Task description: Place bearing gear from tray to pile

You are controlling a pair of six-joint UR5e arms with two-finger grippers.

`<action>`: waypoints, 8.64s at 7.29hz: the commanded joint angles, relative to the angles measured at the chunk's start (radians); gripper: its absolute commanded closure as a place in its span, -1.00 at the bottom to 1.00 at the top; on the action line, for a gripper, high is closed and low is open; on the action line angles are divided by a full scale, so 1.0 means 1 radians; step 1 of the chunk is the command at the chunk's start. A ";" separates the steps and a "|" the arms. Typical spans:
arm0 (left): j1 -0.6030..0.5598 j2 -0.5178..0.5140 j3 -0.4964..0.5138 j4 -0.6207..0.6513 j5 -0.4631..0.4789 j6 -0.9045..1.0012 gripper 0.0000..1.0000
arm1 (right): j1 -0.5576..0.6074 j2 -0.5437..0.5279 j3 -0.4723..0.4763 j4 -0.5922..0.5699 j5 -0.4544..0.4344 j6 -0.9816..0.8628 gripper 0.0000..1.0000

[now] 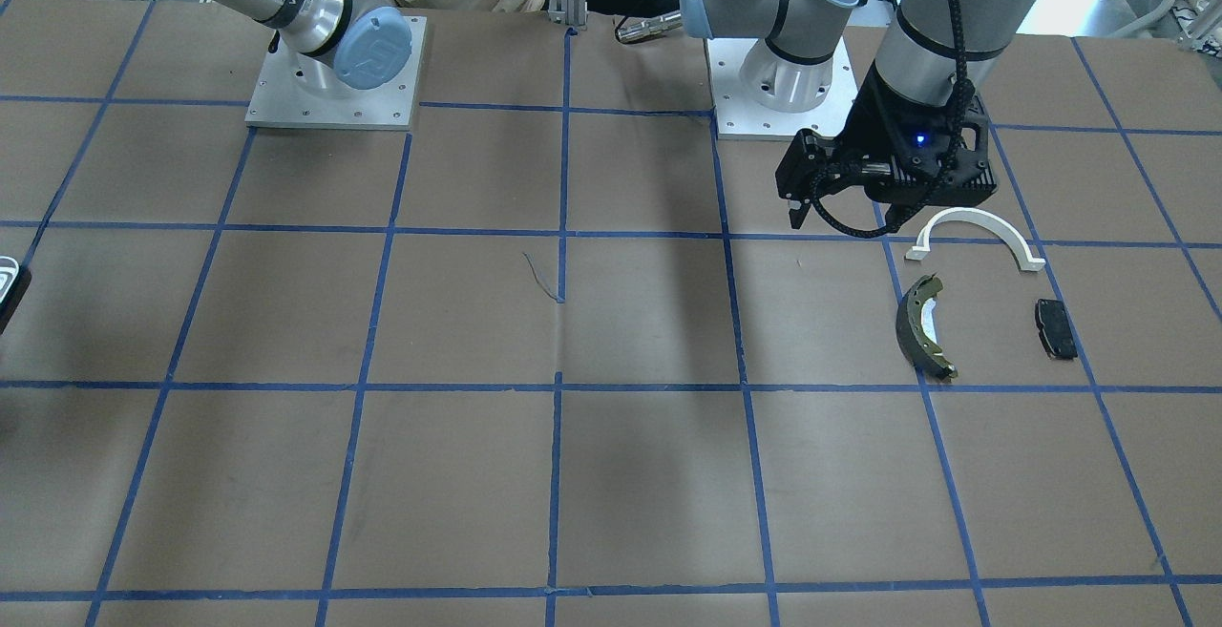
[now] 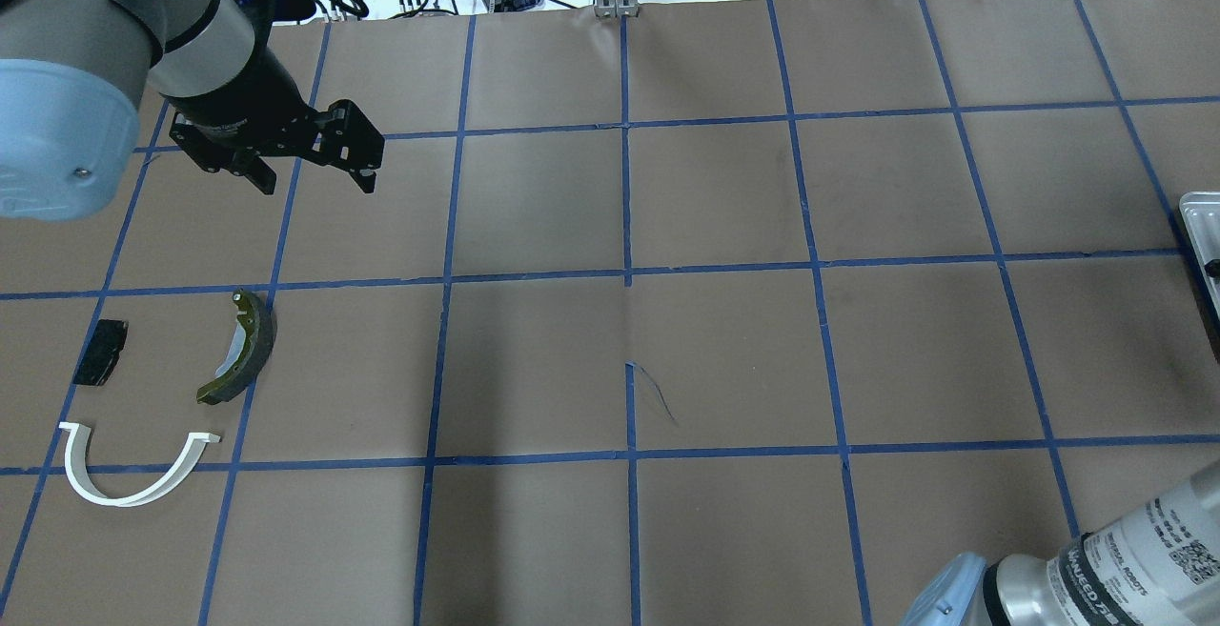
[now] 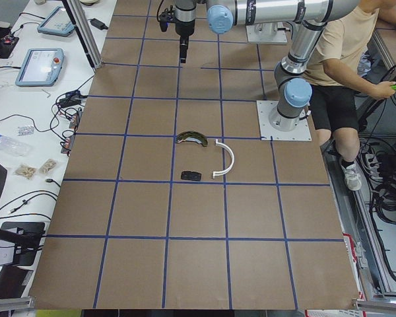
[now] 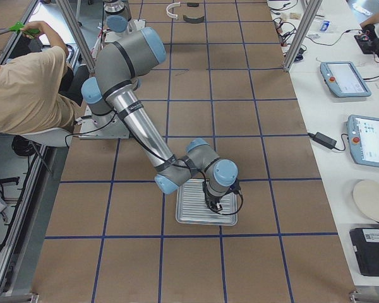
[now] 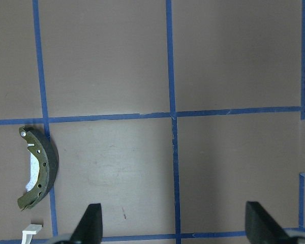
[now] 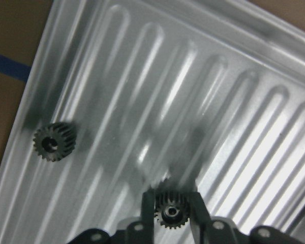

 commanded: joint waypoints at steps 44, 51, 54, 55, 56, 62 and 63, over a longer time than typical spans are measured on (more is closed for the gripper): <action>-0.214 -0.410 -0.009 0.339 0.001 -0.153 1.00 | 0.082 -0.076 0.175 -0.183 0.063 -0.832 -0.14; 0.379 -0.383 0.078 0.121 0.058 0.579 1.00 | 0.086 -0.125 0.172 -0.138 0.051 -0.680 0.79; 0.532 -0.414 -0.058 0.329 0.058 0.640 1.00 | 0.161 -0.220 0.176 -0.069 0.054 -0.376 0.90; 0.534 -0.414 -0.109 0.378 0.058 0.669 1.00 | 0.239 -0.244 0.176 -0.057 0.050 -0.234 0.90; 0.534 -0.407 -0.150 0.396 0.058 0.672 1.00 | 0.303 -0.276 0.182 -0.010 0.054 -0.046 0.89; 0.543 -0.388 -0.212 0.393 0.063 0.673 0.83 | 0.907 -0.277 0.198 -0.018 0.057 1.035 0.90; 0.546 -0.388 -0.212 0.391 0.063 0.673 0.38 | 1.018 -0.271 0.198 -0.020 0.057 1.217 0.90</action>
